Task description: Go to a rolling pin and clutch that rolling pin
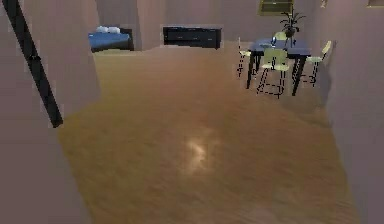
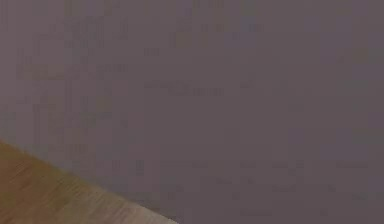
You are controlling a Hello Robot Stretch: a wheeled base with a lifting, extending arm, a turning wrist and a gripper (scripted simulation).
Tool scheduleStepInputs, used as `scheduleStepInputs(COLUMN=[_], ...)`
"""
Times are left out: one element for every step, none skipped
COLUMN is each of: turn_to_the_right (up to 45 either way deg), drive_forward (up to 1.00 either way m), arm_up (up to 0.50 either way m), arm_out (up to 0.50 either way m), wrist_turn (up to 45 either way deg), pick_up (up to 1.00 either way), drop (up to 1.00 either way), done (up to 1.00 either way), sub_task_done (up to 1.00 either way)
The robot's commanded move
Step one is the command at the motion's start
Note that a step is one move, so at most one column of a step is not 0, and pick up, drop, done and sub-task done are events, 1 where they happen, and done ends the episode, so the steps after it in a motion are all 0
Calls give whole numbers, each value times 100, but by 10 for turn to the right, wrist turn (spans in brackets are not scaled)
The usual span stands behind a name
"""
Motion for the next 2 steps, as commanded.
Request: scheduleStepInputs(turn_to_the_right=[0,-150], drive_forward=[80,0], arm_up=[0,0], arm_out=[0,0], wrist_turn=[0,0], pick_up=[0,0], drop=[0,0], done=[0,0], sub_task_done=[0,0])
